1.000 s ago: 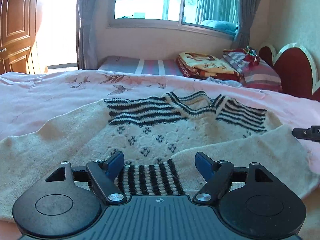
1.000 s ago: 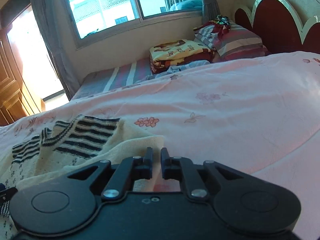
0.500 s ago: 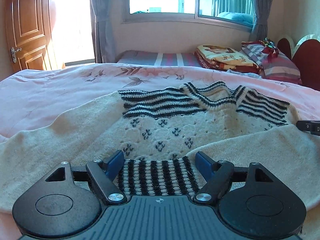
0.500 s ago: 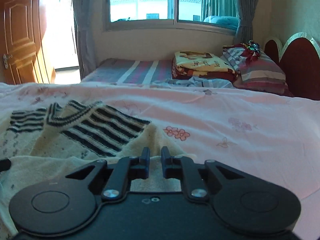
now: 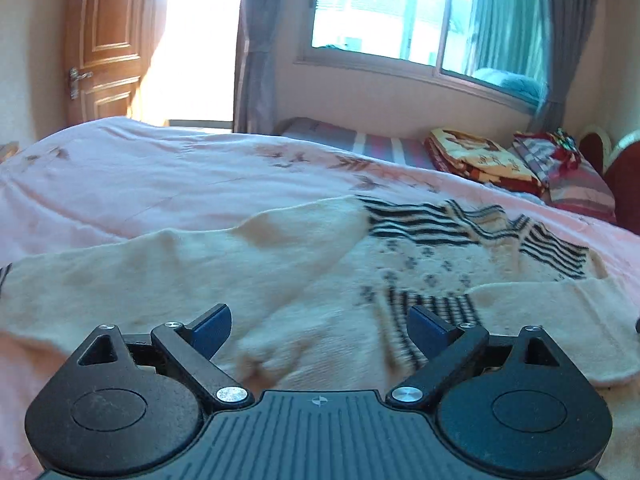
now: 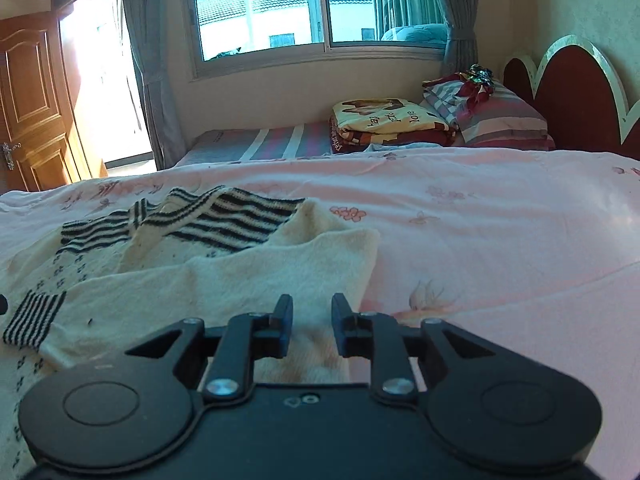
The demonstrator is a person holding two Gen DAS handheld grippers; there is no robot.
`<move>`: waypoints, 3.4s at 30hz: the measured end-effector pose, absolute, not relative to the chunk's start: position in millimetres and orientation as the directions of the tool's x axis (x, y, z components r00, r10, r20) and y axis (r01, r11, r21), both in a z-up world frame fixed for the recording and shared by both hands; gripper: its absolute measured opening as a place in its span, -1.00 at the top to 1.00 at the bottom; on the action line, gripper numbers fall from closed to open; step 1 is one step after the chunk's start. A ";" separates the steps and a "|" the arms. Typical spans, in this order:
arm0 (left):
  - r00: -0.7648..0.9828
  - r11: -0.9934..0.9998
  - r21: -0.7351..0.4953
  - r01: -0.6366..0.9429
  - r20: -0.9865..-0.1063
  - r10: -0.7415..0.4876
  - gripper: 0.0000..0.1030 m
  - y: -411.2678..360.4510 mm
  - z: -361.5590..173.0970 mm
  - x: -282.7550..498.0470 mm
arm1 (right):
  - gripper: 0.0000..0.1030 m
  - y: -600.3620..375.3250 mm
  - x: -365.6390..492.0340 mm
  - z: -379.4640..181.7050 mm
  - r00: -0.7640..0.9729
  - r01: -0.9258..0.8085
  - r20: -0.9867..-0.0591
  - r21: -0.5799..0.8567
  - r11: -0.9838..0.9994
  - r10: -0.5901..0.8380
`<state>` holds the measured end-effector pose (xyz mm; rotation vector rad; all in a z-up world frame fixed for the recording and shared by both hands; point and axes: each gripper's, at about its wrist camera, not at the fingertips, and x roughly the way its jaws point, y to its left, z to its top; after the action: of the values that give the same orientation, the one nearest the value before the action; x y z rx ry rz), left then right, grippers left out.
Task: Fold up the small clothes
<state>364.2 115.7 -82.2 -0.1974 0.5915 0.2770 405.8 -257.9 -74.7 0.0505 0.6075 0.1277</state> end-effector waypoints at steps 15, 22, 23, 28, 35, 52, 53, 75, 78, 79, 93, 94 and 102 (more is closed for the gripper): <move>0.819 0.466 -0.677 -0.570 -0.511 0.259 -0.34 337.4 -137.9 255.4 | 0.43 -197.4 368.2 -54.2 0.810 -0.134 -0.558 0.124 0.983 0.181; 0.826 0.439 -0.699 -0.564 -0.482 0.294 -0.04 359.7 -147.0 284.5 | 0.43 -185.9 369.5 -47.7 0.809 -0.110 -0.559 0.157 0.982 0.180; 0.821 0.433 -0.698 -0.570 -0.492 0.289 0.40 367.0 -147.4 287.0 | 0.43 -186.8 368.2 -46.9 0.810 -0.104 -0.559 0.159 0.982 0.176; 0.807 0.529 -0.616 -0.584 -0.509 0.299 0.91 366.2 -134.0 305.0 | 0.42 -195.9 365.1 -44.2 0.818 -0.071 -0.556 0.162 0.984 0.151; 0.922 0.863 -0.440 -0.249 -0.381 0.072 0.91 242.0 -62.2 396.1 | 0.42 -212.1 362.7 -48.4 0.822 -0.020 -0.554 0.202 0.979 0.131; 0.777 0.940 -0.219 0.260 -0.531 -0.339 -0.87 -36.7 -69.2 403.9 | 0.10 -283.7 351.9 -44.1 0.835 0.058 -0.529 0.352 0.934 0.147; 0.785 0.941 -0.237 0.240 -0.522 -0.332 -0.87 -22.3 -65.8 390.0 | 0.10 -280.6 353.0 -44.9 0.832 0.035 -0.525 0.371 0.928 0.178; 0.802 0.986 -0.118 -0.119 -0.596 0.026 0.32 136.5 -110.4 367.5 | 0.89 -229.4 390.5 -50.0 0.781 -0.069 -0.566 0.340 0.938 0.263; 0.817 0.987 -0.123 -0.108 -0.576 0.017 0.39 136.0 -107.3 366.5 | 0.89 -234.5 393.4 -59.6 0.764 -0.053 -0.596 0.325 0.944 0.248; 0.821 0.986 -0.126 -0.107 -0.571 0.016 0.44 136.4 -106.0 366.4 | 0.89 -234.9 392.7 -60.4 0.768 -0.048 -0.593 0.322 0.946 0.241; 0.811 0.987 -0.140 -0.083 -0.584 -0.015 0.66 144.4 -106.7 371.4 | 0.89 -239.9 379.2 -55.4 0.786 -0.048 -0.581 0.280 0.959 0.209; 0.804 0.988 -0.133 -0.076 -0.594 -0.018 0.66 143.2 -107.6 372.9 | 0.89 -240.0 379.1 -57.2 0.784 -0.048 -0.586 0.272 0.961 0.205; 0.808 0.987 -0.143 -0.067 -0.589 -0.030 0.31 154.9 -96.0 345.8 | 0.77 -245.3 380.1 -74.1 0.762 -0.013 -0.623 0.259 0.966 0.177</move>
<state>345.8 154.9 -96.0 -0.1599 0.6307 0.0202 380.1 -245.3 -74.1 0.2463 0.6982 0.1042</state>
